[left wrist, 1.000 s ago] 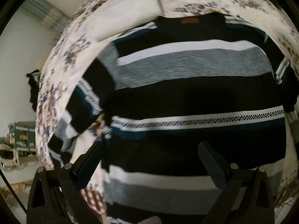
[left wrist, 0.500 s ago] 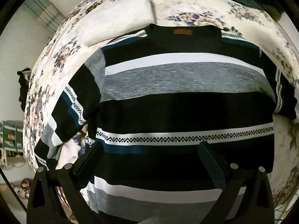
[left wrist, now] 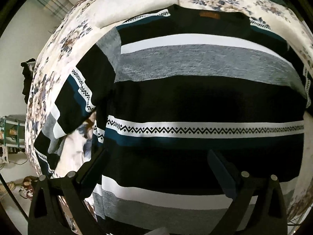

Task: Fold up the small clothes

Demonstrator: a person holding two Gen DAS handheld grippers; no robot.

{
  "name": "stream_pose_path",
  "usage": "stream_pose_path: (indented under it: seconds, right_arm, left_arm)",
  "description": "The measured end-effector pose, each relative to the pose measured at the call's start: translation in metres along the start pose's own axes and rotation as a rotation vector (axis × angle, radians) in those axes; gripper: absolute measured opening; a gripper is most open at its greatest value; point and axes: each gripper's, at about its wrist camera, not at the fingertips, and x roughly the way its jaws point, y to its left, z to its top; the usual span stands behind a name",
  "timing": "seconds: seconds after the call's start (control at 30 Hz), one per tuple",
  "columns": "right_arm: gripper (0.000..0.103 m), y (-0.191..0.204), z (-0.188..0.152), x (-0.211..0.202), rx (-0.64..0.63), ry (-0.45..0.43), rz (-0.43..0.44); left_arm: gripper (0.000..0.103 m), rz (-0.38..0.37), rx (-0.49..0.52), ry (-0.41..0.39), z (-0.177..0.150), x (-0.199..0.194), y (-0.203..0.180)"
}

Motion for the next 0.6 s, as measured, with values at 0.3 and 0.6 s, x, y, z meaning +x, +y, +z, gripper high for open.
stream_pose_path:
  seconds: [0.3, 0.6]
  right_arm:
    - [0.006, 0.001, -0.002, 0.011, 0.083, -0.235, 0.133]
    - [0.005, 0.074, -0.009, -0.061, -0.156, -0.283, 0.213]
  left_arm:
    - [0.103, 0.011, -0.006, -0.003, 0.011, 0.003, -0.004]
    - [0.103, -0.028, -0.053, 0.011, 0.014, 0.005, -0.005]
